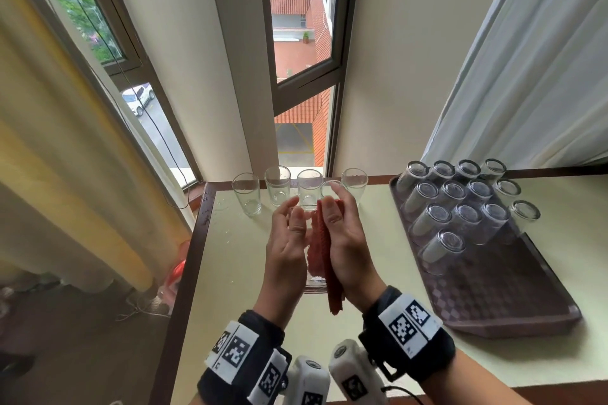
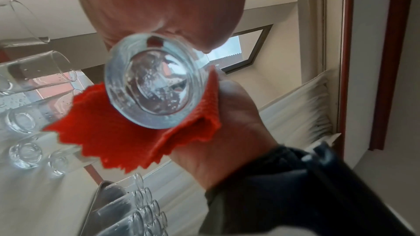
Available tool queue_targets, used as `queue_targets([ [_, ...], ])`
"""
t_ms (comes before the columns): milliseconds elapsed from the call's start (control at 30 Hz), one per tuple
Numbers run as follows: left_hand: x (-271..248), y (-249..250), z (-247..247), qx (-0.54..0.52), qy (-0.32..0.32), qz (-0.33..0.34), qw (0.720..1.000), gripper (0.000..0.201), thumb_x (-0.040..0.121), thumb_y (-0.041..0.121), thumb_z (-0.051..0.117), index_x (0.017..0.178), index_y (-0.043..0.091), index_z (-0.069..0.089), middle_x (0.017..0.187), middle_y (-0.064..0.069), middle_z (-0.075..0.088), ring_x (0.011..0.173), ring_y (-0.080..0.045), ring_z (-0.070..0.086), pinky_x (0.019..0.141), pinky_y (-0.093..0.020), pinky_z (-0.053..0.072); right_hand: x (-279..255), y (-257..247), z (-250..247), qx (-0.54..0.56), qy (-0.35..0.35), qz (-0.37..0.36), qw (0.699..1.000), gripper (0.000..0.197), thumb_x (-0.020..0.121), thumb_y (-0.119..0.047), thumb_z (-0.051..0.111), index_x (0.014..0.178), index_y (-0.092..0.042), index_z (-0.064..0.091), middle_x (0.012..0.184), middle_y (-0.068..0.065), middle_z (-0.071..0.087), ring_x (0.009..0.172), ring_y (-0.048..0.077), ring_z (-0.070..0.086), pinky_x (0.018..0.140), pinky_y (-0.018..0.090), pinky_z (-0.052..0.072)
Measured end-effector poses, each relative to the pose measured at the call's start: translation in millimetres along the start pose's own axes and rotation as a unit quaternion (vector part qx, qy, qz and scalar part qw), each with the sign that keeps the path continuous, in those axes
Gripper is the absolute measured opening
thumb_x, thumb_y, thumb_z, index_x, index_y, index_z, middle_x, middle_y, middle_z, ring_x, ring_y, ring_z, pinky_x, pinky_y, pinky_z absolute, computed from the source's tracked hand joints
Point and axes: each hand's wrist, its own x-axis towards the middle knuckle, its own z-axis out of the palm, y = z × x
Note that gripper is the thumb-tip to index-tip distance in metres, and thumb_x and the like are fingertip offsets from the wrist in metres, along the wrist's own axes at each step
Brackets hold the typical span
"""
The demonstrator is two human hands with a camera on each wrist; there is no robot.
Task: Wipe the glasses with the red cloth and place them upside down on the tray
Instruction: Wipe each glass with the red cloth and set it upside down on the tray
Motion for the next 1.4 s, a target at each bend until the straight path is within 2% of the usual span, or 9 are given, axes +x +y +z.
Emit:
queue_targets([
  [167,4,7,-5,0.051,-0.035,-0.006,0.998,0.033,0.093,0.065,0.043,0.123,0.052,0.042,0.123,0.024,0.041,0.119,0.005,0.046,0.089,-0.013,0.04,-5,-8,5,0.036,-0.022,0.001,0.999,0.056,0.095,-0.055,0.046,0.145,-0.031,0.037,0.102,0.033,0.06,0.092,0.055,0.06,0.082,0.067,0.051],
  [300,10,6,-9,0.056,-0.006,0.0,0.998,0.066,0.082,0.073,0.043,0.139,0.038,0.04,0.134,0.012,0.045,0.125,-0.009,0.049,0.104,-0.029,0.041,-9,-1,5,0.004,-0.028,-0.017,0.999,0.057,0.096,-0.045,0.044,0.15,-0.03,0.032,0.104,0.009,0.061,0.076,0.034,0.066,0.069,0.041,0.059],
  [467,10,1,-5,0.052,-0.008,0.003,0.999,0.046,0.091,0.069,0.037,0.131,0.047,0.039,0.139,0.004,0.052,0.131,-0.022,0.051,0.111,-0.042,0.042,11,-7,6,0.032,-0.006,-0.003,0.999,0.053,0.094,-0.059,0.044,0.138,-0.031,0.044,0.096,0.012,0.068,0.094,0.049,0.063,0.087,0.064,0.051],
  [700,8,1,-3,0.011,-0.015,-0.013,1.0,0.06,0.09,0.062,0.05,0.14,0.029,0.041,0.132,0.001,0.055,0.103,0.007,0.062,0.076,-0.009,0.049,6,11,10,-0.031,-0.013,-0.019,0.999,0.055,0.085,-0.076,0.043,0.136,-0.054,0.041,0.136,0.004,0.058,0.119,0.029,0.061,0.099,0.058,0.048],
  [800,6,2,-2,-0.004,-0.003,-0.008,1.0,0.064,0.086,0.047,0.046,0.144,0.022,0.037,0.112,0.016,0.063,0.093,0.012,0.065,0.078,-0.009,0.05,6,2,5,-0.002,-0.032,-0.016,0.999,0.049,0.088,-0.06,0.049,0.135,-0.045,0.044,0.115,0.018,0.062,0.087,0.04,0.067,0.078,0.063,0.055],
  [933,6,5,2,-0.004,-0.002,-0.005,1.0,0.06,0.088,0.048,0.042,0.143,0.026,0.035,0.095,0.034,0.067,0.097,0.007,0.066,0.083,-0.015,0.051,15,-4,7,0.024,-0.025,-0.003,0.999,0.066,0.072,-0.083,0.054,0.128,-0.049,0.048,0.107,0.018,0.066,0.091,0.05,0.064,0.081,0.067,0.052],
  [1100,8,2,2,-0.002,0.002,-0.027,1.0,0.051,0.092,0.062,0.049,0.135,0.034,0.045,0.137,0.004,0.051,0.121,-0.001,0.055,0.081,-0.007,0.048,9,10,8,-0.033,-0.005,-0.04,0.999,0.063,0.081,-0.083,0.042,0.136,-0.054,0.041,0.135,0.006,0.058,0.121,0.032,0.059,0.098,0.06,0.047],
  [1267,8,-1,4,0.009,0.02,-0.013,1.0,0.057,0.089,0.062,0.048,0.138,0.035,0.039,0.127,0.012,0.055,0.126,-0.018,0.055,0.097,-0.024,0.047,8,2,-1,-0.027,-0.022,-0.03,0.999,0.05,0.083,-0.074,0.045,0.129,-0.056,0.045,0.121,0.013,0.061,0.092,0.032,0.068,0.076,0.055,0.058],
  [1400,4,0,8,0.0,-0.003,-0.009,1.0,0.06,0.093,0.063,0.045,0.143,0.031,0.039,0.13,0.005,0.057,0.116,-0.006,0.061,0.091,-0.021,0.053,18,1,0,-0.001,-0.02,-0.025,0.999,0.067,0.075,-0.083,0.047,0.132,-0.048,0.046,0.11,0.007,0.068,0.096,0.034,0.069,0.085,0.061,0.054],
])
